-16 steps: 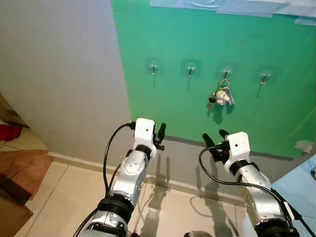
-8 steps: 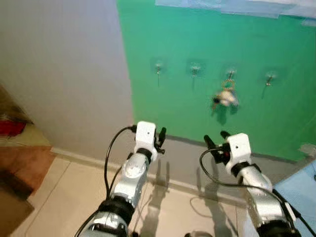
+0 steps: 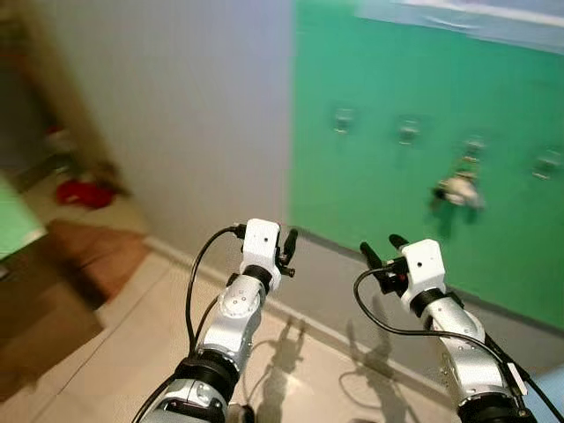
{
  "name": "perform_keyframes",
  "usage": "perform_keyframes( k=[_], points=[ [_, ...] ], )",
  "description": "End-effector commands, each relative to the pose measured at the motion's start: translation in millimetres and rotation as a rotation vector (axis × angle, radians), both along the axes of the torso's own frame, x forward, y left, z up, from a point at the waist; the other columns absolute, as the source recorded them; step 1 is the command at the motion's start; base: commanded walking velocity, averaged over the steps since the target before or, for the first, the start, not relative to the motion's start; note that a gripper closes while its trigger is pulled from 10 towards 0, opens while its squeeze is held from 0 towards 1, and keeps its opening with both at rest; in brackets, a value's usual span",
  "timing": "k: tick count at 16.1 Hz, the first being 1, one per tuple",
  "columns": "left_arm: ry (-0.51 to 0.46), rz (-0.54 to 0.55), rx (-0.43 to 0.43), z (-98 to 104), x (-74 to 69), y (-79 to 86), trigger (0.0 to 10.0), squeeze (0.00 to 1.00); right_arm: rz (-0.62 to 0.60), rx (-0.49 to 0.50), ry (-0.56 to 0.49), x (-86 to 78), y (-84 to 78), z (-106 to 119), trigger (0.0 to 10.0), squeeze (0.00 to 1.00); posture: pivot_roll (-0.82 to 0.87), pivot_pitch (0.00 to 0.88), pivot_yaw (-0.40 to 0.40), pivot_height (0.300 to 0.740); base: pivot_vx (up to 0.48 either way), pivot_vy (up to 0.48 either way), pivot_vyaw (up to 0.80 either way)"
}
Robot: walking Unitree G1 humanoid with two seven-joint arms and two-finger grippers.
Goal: Hang keys on a hook
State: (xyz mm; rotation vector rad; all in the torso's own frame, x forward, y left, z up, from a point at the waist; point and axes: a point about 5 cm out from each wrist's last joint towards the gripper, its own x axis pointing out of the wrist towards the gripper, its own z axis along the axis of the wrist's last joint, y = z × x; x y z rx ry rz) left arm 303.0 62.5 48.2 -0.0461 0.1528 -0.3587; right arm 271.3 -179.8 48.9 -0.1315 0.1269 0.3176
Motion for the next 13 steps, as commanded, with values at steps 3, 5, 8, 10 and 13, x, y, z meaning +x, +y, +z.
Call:
perform_keyframes(
  k=[3, 5, 8, 10, 13],
  points=[
    [-0.007, -0.027, -0.002, 1, -0.3, -3.5, 10.0, 0.0, 0.019, 0.0, 0.035, -6.7, 1.5, -9, 10.0, 0.0, -0.2, 0.0, 0.019, 0.74, 0.0, 0.0, 0.79],
    [0.002, -0.025, -0.004, -1, -1.3, -3.2, 10.0, 0.0, 0.02, 0.0, 0.043, -7.8, 0.3, -10, 10.0, 0.0, -0.2, 0.0, 0.018, 0.74, 0.0, 0.0, 0.79],
    [0.001, -0.027, -0.016, 0, -1.0, -3.2, 10.0, 0.0, 0.03, -0.006, 0.054, -9.2, 0.5, -13, 10.0, 0.0, -0.2, 0.0, 0.012, 0.74, 0.0, 0.0, 0.79],
    [0.004, -0.029, -0.017, -1, -1.5, -3.3, 10.0, 0.0, 0.038, -0.012, 0.062, -9.7, 0.5, -14, 10.0, 0.0, -0.2, 0.0, 0.009, 0.74, 0.0, 0.0, 0.79],
    [0.024, -0.033, -0.017, -6, -4.5, -3.3, 10.0, 0.0, 0.057, -0.02, 0.078, -10.6, 0.2, -18, 10.0, 0.0, -0.2, 0.0, -0.003, 0.74, 0.0, 0.0, 0.79]
  ],
)
